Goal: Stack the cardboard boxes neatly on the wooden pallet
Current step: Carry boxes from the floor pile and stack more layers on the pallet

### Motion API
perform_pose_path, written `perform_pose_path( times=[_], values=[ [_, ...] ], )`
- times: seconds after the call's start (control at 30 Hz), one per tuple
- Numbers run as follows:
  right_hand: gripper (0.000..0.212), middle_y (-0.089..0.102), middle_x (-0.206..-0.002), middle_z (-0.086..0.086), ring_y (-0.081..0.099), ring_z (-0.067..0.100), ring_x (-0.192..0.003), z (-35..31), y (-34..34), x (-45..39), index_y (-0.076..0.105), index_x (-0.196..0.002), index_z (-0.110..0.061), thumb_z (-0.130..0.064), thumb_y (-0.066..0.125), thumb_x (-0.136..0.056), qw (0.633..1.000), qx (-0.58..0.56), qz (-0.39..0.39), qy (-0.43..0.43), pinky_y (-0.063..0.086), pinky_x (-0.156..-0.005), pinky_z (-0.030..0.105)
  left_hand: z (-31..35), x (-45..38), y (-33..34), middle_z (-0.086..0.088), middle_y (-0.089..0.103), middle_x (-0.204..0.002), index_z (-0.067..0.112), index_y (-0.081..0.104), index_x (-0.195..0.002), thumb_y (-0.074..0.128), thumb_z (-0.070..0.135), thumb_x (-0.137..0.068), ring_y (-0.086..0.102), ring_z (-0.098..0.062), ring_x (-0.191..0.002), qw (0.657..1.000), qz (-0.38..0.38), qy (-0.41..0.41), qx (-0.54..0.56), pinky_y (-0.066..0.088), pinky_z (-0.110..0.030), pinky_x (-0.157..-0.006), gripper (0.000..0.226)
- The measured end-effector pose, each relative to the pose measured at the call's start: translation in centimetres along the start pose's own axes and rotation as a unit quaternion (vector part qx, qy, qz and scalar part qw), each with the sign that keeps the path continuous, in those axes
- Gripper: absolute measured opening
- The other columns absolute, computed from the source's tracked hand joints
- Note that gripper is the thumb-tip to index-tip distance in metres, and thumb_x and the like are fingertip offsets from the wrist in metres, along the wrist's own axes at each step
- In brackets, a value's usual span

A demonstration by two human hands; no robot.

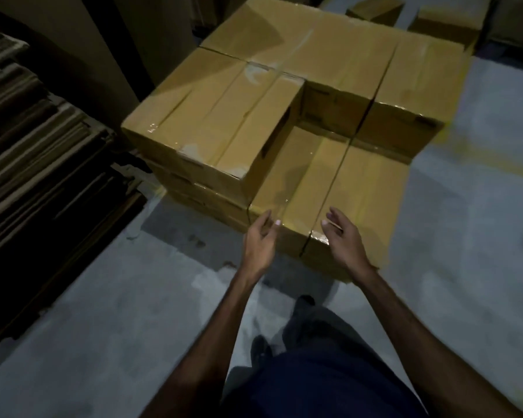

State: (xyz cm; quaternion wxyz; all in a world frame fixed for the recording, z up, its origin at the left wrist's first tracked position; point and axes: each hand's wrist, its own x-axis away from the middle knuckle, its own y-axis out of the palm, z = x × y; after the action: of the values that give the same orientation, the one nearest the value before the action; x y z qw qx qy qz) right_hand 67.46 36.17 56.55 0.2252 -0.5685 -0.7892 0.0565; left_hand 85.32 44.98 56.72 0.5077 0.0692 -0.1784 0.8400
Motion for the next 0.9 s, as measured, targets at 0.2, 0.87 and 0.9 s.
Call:
perform_pose_path(
  times=[0.2, 0.87, 0.9],
  values=[
    [0.056, 0.051, -0.157, 0.003, 0.052, 0.017, -0.139, 3.4, -8.8, 3.1, 0.041, -0.160, -0.015, -0.029, 0.058, -0.108, 0.996, -0.042, 0.073, 0.007, 0.045, -0.114, 0.040, 2.3, 3.6, 8.2, -0.002, 0.055, -0.154, 0.017, 0.049, -0.156, 0.059, 0.029, -0.108, 0.053, -0.012, -0.133, 0.998, -0.044, 0.028, -0.022, 0.044, -0.027, -0.106, 0.051],
    [0.057, 0.052, -0.157, 0.002, 0.050, 0.013, -0.143, 14.2, -50.9, -4.4, 0.045, -0.157, -0.014, -0.030, 0.061, -0.105, 0.972, -0.099, 0.209, 0.050, 0.041, -0.111, 0.022, 17.1, -1.0, 51.8, 0.008, 0.054, -0.152, 0.020, 0.050, -0.154, 0.059, 0.032, -0.108, 0.051, 0.026, -0.116, 0.960, -0.218, 0.140, -0.106, 0.045, -0.002, -0.093, 0.048],
    [0.056, 0.052, -0.157, 0.002, 0.050, 0.013, -0.142, 14.5, -52.3, -5.9, 0.045, -0.157, -0.015, -0.029, 0.061, -0.106, 0.970, -0.102, 0.215, 0.055, 0.040, -0.110, 0.020, 17.7, -2.4, 53.5, 0.007, 0.054, -0.153, 0.022, 0.050, -0.154, 0.059, 0.036, -0.107, 0.053, 0.020, -0.121, 0.960, -0.222, 0.138, -0.105, 0.049, -0.009, -0.098, 0.049]
  ],
)
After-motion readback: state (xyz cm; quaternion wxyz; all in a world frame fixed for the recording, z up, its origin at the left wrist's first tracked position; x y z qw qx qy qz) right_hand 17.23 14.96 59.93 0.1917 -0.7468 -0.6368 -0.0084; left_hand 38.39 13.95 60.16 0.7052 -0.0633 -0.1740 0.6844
